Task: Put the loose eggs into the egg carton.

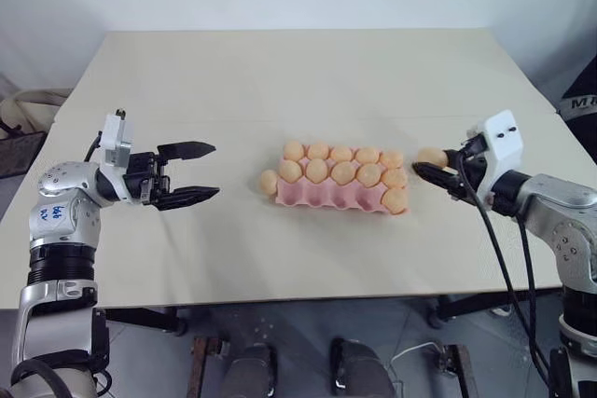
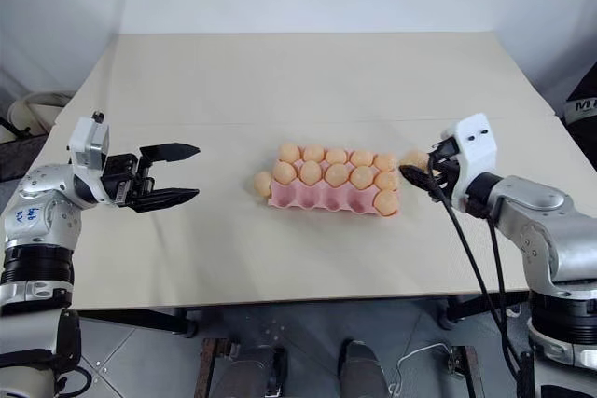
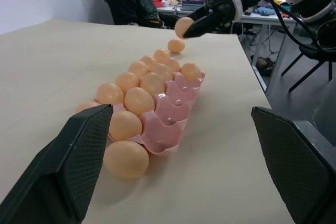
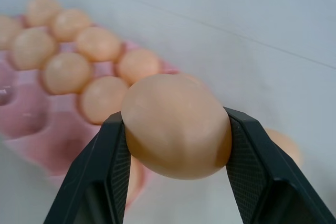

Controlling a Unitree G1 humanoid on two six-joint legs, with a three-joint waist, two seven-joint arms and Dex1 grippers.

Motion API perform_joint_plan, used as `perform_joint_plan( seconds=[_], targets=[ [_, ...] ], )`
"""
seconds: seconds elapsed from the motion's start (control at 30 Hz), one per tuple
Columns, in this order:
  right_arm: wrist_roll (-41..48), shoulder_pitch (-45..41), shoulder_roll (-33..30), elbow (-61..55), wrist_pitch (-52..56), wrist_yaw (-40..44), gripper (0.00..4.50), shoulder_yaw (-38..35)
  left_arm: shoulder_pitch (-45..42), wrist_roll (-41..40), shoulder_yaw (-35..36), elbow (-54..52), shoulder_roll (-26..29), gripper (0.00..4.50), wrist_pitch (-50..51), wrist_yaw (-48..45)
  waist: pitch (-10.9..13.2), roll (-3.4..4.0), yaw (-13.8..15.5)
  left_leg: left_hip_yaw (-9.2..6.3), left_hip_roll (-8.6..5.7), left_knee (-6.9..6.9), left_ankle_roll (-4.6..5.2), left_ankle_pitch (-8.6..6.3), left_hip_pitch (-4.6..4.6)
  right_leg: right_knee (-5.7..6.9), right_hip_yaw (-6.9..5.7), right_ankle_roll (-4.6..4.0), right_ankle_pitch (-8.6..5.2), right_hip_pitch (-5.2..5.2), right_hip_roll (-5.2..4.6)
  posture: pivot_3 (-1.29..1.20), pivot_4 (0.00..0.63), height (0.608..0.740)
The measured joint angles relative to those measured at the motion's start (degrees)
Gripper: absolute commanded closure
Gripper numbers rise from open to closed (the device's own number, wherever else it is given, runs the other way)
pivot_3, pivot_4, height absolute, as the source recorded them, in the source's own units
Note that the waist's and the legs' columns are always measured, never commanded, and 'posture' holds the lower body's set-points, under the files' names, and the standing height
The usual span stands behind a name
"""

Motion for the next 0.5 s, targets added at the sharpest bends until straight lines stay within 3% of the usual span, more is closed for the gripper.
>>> perform_joint_plan(
  seconds=[0.23, 0.5],
  targets=[
    [0.2, -2.1, 9.4, -3.6, 4.2, -5.2, 2.25, 9.2, 0.1, -0.4, 0.4, -0.5, -0.3, 0.00, 0.3, 0.0, 0.0, 0.00, -0.1, -0.02, -0.01, -0.07, -0.03, 0.00, -0.06, 0.03, 0.03, -0.02, 0.01, -0.10, 0.00, 0.00, 0.150, 0.740],
    [-2.7, -1.6, 9.5, -3.0, 2.5, -6.0, 2.25, 13.8, 2.3, -0.7, 1.3, -2.8, -0.3, 0.00, 1.0, 0.2, 0.0, 0.00, -0.1, 0.06, -0.08, -0.07, -0.07, -0.03, -0.10, -0.02, -0.15, 0.01, 0.02, -0.12, -0.02, 0.00, 0.150, 0.740]
  ],
)
